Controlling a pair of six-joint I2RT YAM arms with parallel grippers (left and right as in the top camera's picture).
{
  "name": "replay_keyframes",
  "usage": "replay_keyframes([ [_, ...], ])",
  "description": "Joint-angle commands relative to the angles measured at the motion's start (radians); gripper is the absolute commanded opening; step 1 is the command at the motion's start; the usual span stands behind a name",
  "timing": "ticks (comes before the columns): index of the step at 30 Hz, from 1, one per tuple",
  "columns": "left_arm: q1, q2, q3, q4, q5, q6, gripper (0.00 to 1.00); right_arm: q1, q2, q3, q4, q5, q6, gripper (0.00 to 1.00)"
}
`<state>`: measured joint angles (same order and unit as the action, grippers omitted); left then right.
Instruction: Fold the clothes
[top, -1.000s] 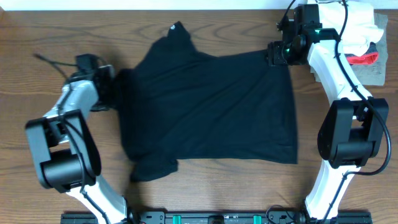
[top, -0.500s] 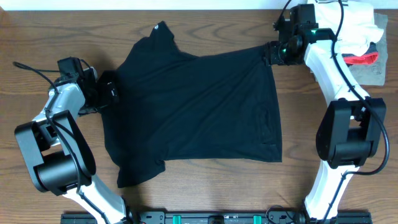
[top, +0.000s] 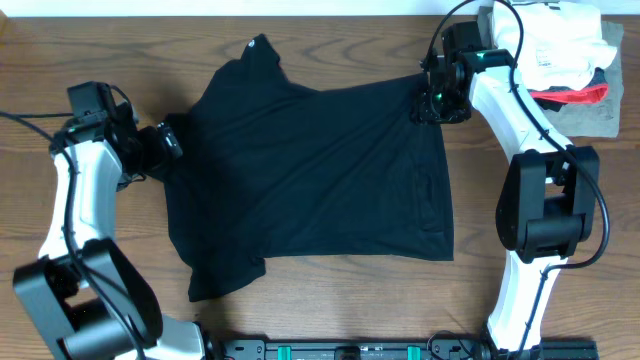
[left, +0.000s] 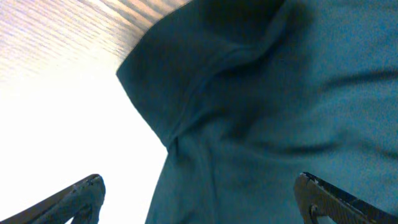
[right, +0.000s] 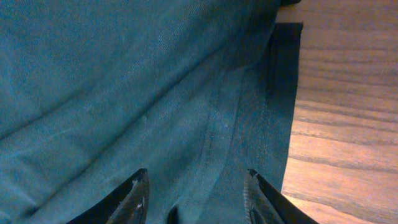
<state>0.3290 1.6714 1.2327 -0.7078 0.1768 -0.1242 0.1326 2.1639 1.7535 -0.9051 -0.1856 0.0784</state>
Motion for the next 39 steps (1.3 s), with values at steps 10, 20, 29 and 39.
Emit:
replay_keyframes([
  [10, 0.0, -0.01, 0.015, -0.003, -0.002, -0.028, 0.98, 0.013, 0.101, 0.002, 0.197, 0.044, 0.086, 0.43],
  [20, 0.0, -0.01, 0.015, -0.006, -0.002, -0.028, 0.98, 0.013, 0.146, 0.002, 0.341, 0.094, 0.121, 0.4],
  [29, 0.0, -0.01, 0.015, -0.006, -0.002, -0.028, 0.98, 0.013, 0.146, 0.002, 0.366, 0.11, 0.127, 0.2],
  [39, 0.0, -0.01, 0.015, -0.01, -0.003, -0.027, 0.98, -0.028, 0.103, 0.014, 0.258, 0.1, 0.126, 0.01],
])
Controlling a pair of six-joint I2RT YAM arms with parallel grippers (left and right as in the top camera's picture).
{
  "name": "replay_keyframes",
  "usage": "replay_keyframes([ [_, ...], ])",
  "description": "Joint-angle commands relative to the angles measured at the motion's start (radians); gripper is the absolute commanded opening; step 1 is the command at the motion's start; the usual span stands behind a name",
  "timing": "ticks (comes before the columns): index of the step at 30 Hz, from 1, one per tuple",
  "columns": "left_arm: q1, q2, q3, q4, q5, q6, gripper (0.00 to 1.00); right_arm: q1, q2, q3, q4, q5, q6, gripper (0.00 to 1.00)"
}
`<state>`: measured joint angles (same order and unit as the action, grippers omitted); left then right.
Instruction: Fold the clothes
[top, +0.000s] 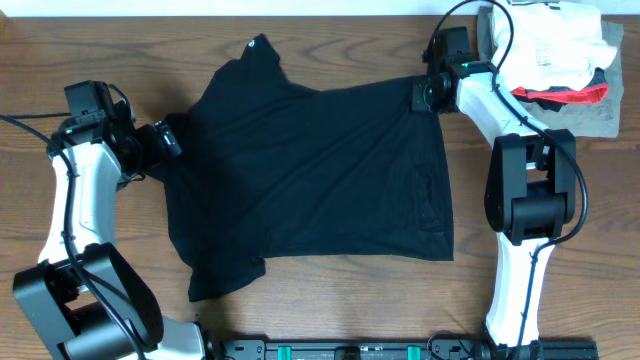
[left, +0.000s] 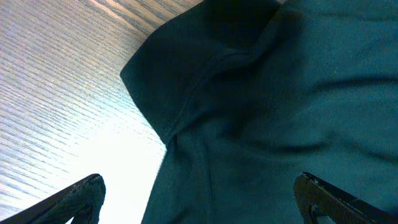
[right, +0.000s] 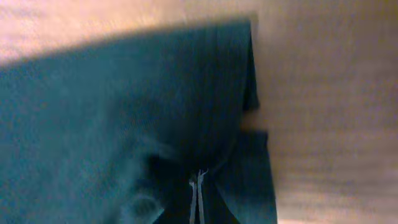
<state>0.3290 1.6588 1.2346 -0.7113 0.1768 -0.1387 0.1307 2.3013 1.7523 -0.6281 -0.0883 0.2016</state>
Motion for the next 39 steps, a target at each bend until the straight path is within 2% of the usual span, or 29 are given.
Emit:
replay_keyframes([
  [1, 0.0, 0.003, 0.013, -0.006, -0.005, -0.013, 0.98, -0.04, -0.053, 0.015, -0.031, 0.002, 0.003, 0.01],
  [6, 0.0, 0.003, 0.013, -0.006, -0.005, -0.013, 0.98, -0.106, -0.158, 0.015, -0.113, -0.026, 0.003, 0.01],
  [7, 0.0, 0.003, 0.013, -0.006, -0.006, -0.013, 0.98, -0.117, -0.182, 0.015, -0.144, -0.045, 0.003, 0.05],
  [9, 0.0, 0.003, 0.013, -0.006, -0.007, -0.013, 0.98, -0.134, -0.223, 0.015, -0.227, -0.082, -0.001, 0.34],
  [11, 0.0, 0.003, 0.013, -0.008, -0.015, -0.013, 0.98, -0.14, -0.254, 0.015, -0.32, -0.088, 0.0, 0.57],
  [13, 0.0, 0.003, 0.013, -0.012, -0.031, -0.013, 0.98, -0.141, -0.277, 0.015, -0.416, -0.087, -0.01, 0.62],
  [18, 0.014, 0.003, 0.013, -0.042, -0.035, -0.014, 0.98, -0.126, -0.294, 0.014, -0.666, -0.112, -0.024, 0.59],
  [24, 0.041, 0.003, 0.013, -0.085, -0.035, -0.013, 0.98, -0.054, -0.296, -0.033, -0.845, -0.106, -0.043, 0.52],
  [29, 0.043, 0.003, 0.013, -0.084, -0.035, -0.013, 0.98, 0.034, -0.321, -0.153, -0.83, -0.103, -0.032, 0.44],
  [35, 0.043, 0.003, 0.013, -0.077, -0.035, -0.013, 0.98, 0.099, -0.323, -0.343, -0.733, -0.076, 0.067, 0.32],
  [39, 0.043, 0.003, 0.013, -0.077, -0.035, -0.013, 0.98, 0.121, -0.323, -0.429, -0.642, -0.063, 0.099, 0.3],
])
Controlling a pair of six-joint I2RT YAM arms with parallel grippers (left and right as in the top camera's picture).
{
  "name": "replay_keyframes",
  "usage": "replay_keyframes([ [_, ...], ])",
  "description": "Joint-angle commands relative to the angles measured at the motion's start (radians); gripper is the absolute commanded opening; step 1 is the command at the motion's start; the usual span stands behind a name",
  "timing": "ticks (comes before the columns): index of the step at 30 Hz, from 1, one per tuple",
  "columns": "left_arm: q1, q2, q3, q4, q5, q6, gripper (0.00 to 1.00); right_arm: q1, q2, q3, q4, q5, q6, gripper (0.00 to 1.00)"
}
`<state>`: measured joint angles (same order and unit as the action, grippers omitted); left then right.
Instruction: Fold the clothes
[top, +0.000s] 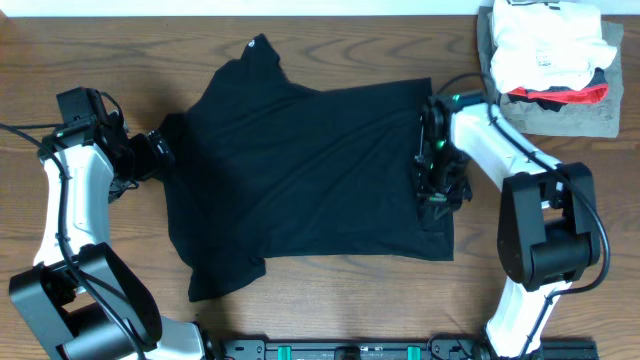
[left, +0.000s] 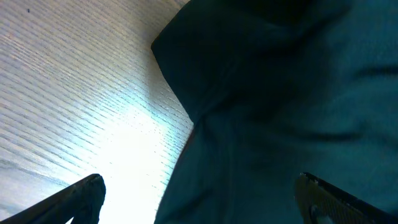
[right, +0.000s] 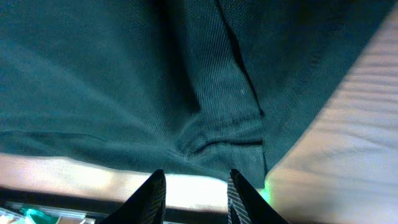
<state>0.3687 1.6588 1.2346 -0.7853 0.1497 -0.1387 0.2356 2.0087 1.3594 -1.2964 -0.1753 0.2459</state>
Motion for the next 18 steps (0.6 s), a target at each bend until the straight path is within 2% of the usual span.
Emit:
replay_keyframes([
  [1, 0.003, 0.003, 0.013, -0.003, -0.008, -0.013, 0.98, 0.018, -0.03, -0.046, 0.035, 0.039, 0.069, 0.29],
  [5, 0.003, 0.003, 0.013, -0.003, -0.008, -0.013, 0.98, 0.018, -0.03, -0.08, 0.074, 0.114, 0.118, 0.29],
  [18, 0.003, 0.003, 0.013, -0.008, -0.008, -0.013, 0.98, 0.018, -0.03, -0.119, 0.228, 0.153, 0.143, 0.28],
])
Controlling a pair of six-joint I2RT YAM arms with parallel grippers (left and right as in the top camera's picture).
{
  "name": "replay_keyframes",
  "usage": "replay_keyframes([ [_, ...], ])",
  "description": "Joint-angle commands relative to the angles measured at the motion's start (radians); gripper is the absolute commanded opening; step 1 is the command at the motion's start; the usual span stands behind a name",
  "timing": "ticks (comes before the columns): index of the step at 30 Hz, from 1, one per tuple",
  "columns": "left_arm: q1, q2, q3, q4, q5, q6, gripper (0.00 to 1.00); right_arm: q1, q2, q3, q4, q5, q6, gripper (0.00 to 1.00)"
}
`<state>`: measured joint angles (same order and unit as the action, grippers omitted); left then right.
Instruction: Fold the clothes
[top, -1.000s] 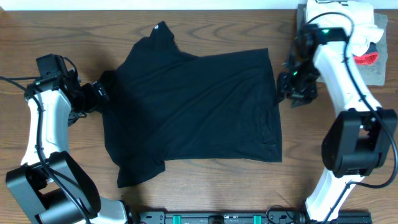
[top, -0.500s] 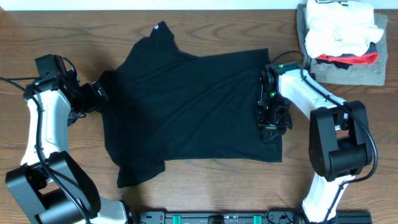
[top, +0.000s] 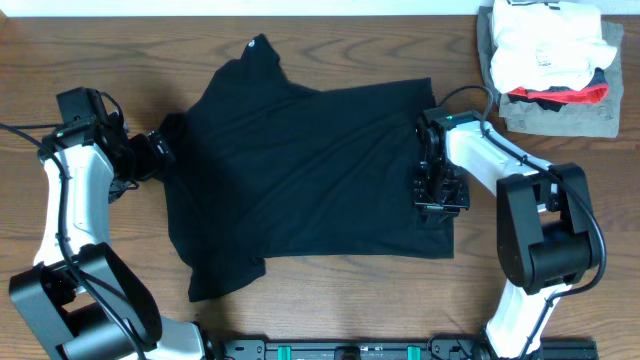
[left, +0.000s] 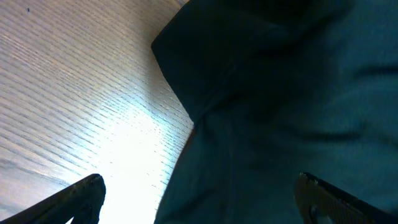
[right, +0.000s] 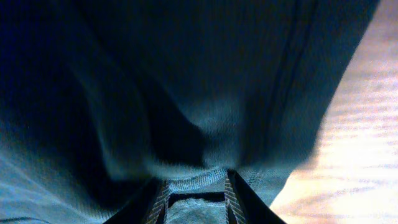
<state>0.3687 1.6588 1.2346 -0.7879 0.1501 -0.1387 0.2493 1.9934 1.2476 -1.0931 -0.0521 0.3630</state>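
A black T-shirt (top: 310, 170) lies spread on the wooden table, collar at the far side. My left gripper (top: 155, 150) sits at its left sleeve. In the left wrist view the left gripper (left: 199, 205) is open wide, with the sleeve (left: 205, 74) and shirt body below and nothing pinched. My right gripper (top: 440, 190) rests on the shirt's right edge, low on that side. In the right wrist view the right gripper (right: 194, 196) is narrowly open, its fingers (right: 158, 193) pressed into the cloth with a raised fold (right: 193, 177) lying between them.
A pile of folded clothes (top: 550, 55), white on red on grey, sits at the far right corner. Bare wood (top: 560, 200) shows to the right of the shirt and along the left side. A black rail (top: 350, 350) runs along the near edge.
The right gripper has shifted slightly along the shirt's right edge and now has a raised fold of cloth between its narrowly open fingers. The left arm has not moved.
The right gripper was open on the shirt's far right corner, then shut there. Later it stood narrowly open lower along the right edge, and now sits over a fold there. The left gripper stayed open at the left sleeve, drawing back a little.
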Motion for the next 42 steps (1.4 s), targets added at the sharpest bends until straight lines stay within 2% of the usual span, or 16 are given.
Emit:
replay_keyframes([
  [1, 0.003, 0.003, 0.013, -0.005, -0.008, -0.013, 0.98, 0.005, -0.015, -0.007, 0.029, 0.029, 0.026, 0.28],
  [4, 0.003, 0.003, 0.013, -0.009, -0.008, -0.013, 0.98, 0.005, -0.015, -0.007, 0.035, 0.026, 0.026, 0.25],
  [10, 0.003, 0.003, 0.013, -0.009, -0.008, -0.013, 0.98, 0.005, -0.015, -0.007, 0.03, 0.026, 0.026, 0.06],
  [13, 0.003, 0.003, 0.013, -0.009, -0.008, -0.013, 0.98, 0.005, -0.015, -0.007, 0.026, 0.025, 0.026, 0.02],
  [21, 0.003, 0.003, 0.013, -0.009, -0.008, -0.013, 0.98, 0.004, -0.026, -0.006, -0.005, 0.025, 0.026, 0.01],
  [31, 0.003, 0.003, 0.013, -0.008, -0.008, -0.013, 0.98, -0.03, -0.186, -0.004, -0.068, 0.027, 0.033, 0.02],
  [39, 0.003, 0.003, 0.013, -0.008, -0.008, -0.013, 0.98, -0.04, -0.2, -0.008, -0.111, 0.042, 0.033, 0.02],
  [42, 0.003, 0.003, 0.013, -0.008, -0.008, -0.013, 0.98, -0.04, -0.2, -0.008, -0.111, 0.042, 0.032, 0.1],
])
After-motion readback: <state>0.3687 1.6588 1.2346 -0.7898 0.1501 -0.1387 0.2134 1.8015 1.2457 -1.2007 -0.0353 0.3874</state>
